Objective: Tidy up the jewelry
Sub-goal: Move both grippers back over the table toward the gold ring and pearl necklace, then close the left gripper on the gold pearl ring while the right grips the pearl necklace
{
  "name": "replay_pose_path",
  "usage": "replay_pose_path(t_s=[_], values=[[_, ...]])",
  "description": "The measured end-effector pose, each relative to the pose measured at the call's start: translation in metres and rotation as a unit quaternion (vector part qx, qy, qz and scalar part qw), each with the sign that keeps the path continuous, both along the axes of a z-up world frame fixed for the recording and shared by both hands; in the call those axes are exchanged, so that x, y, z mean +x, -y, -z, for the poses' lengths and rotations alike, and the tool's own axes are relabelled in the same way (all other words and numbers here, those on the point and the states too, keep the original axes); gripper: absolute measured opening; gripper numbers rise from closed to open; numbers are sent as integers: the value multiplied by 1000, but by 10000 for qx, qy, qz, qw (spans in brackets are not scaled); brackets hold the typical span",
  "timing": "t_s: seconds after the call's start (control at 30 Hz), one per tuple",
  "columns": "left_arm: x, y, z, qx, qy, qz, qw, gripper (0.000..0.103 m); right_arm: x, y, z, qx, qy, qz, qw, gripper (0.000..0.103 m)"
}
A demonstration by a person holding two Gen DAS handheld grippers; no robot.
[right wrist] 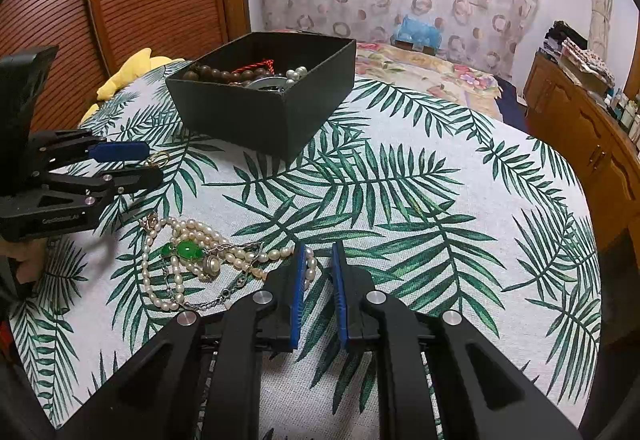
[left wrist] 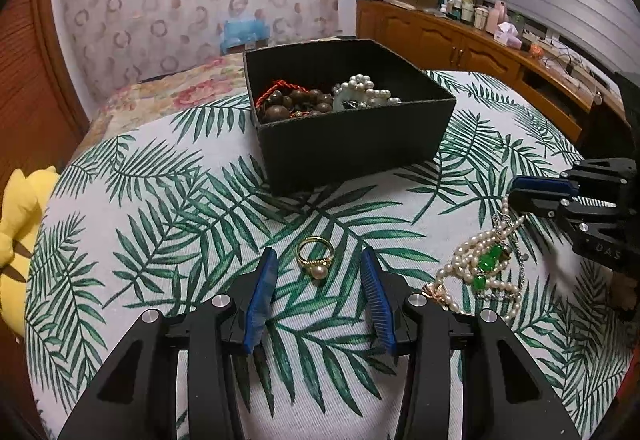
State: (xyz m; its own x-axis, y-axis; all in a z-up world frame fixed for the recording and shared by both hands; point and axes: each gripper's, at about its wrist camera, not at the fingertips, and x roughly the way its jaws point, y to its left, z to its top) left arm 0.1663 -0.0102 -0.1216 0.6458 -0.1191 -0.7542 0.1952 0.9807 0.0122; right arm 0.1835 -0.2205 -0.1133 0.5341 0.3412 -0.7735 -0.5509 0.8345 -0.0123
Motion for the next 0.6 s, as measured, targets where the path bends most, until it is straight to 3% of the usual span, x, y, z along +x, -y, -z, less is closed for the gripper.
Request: replay_pose_path(t_s=[0.6], values=[[2,-1,0,-9,-2,-42,10000,39,0,-1,0,30,-23,1,10000,15]])
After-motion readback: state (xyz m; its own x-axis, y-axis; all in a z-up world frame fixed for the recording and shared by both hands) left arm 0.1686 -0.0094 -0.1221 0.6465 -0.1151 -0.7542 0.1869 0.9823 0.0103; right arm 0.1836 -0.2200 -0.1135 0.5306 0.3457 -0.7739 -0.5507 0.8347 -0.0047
